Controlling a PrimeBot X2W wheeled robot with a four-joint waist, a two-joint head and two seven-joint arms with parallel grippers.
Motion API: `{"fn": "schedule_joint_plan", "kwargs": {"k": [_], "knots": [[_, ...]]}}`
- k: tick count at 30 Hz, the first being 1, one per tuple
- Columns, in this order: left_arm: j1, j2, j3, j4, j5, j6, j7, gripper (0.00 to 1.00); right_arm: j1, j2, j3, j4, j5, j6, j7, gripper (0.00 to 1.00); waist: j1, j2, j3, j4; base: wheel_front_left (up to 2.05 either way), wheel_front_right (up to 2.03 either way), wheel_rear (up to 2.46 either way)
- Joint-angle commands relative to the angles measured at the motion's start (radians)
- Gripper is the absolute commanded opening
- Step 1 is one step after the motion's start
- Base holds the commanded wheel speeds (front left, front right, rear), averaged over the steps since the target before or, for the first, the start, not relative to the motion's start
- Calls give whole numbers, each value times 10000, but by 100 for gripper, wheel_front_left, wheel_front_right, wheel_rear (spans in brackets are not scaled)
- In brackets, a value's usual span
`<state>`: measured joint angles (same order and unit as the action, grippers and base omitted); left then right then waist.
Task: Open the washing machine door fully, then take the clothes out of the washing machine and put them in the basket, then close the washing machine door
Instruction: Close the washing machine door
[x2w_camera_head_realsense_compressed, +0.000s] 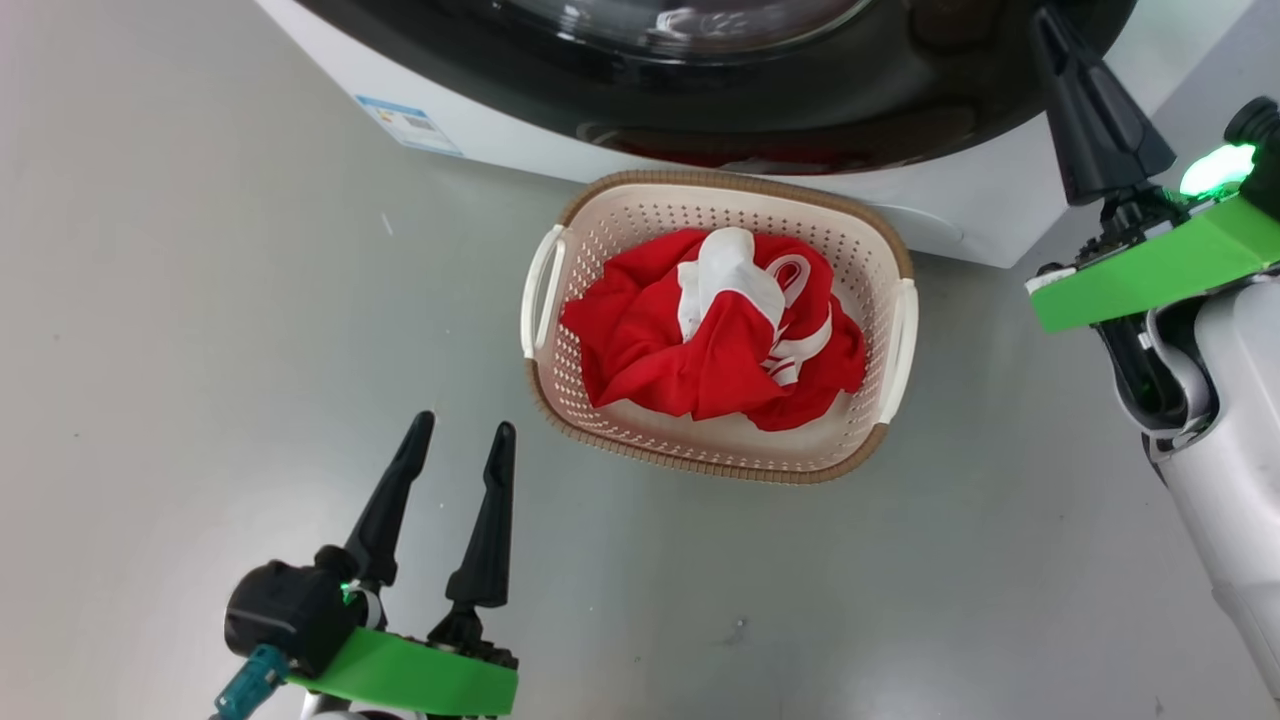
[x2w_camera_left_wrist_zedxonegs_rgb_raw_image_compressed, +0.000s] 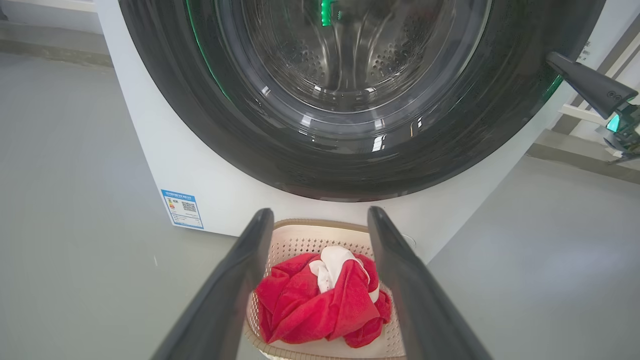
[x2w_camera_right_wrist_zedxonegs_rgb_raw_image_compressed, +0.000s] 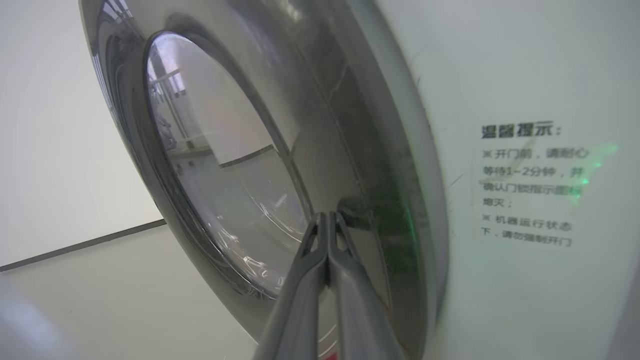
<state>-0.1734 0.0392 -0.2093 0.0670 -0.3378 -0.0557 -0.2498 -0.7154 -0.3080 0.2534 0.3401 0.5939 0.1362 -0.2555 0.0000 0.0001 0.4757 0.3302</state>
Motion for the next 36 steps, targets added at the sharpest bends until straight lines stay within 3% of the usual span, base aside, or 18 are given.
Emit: {"fn": "schedule_joint_plan", "kwargs": {"k": [1,11,12,15,16,17,36], "knots": [[-141,110,268,-274,-92,70,-120,100,-278,-13,-141,-215,-42,-55,-63,0,0,-1,55,61,0,0,0],[-132,110,326,-142,-42,45,-120,100,101,-45,432,-360,-195,-55,-63,0,0,-1,-205,-14,0,0,0],[-108,110,352,-111,-26,30,-120,100,206,-44,526,-389,-202,-55,-63,11,0,-1,-276,-46,0,0,0],[-17,110,462,-19,34,-11,-120,100,564,-25,724,-501,-242,-55,-63,58,0,-1,-497,-171,0,0,0],[16,110,508,18,64,-30,-120,100,701,-14,767,-540,-250,-55,-63,83,0,-1,-576,-223,0,0,0],[49,110,554,59,96,-55,-120,100,849,-3,801,-569,-257,-55,-63,100,0,-1,-659,-277,0,0,0],[811,110,1878,760,936,-608,-120,100,3709,300,338,-598,-378,-55,-63,100,0,-1,-2298,-1672,0,0,0]]}}
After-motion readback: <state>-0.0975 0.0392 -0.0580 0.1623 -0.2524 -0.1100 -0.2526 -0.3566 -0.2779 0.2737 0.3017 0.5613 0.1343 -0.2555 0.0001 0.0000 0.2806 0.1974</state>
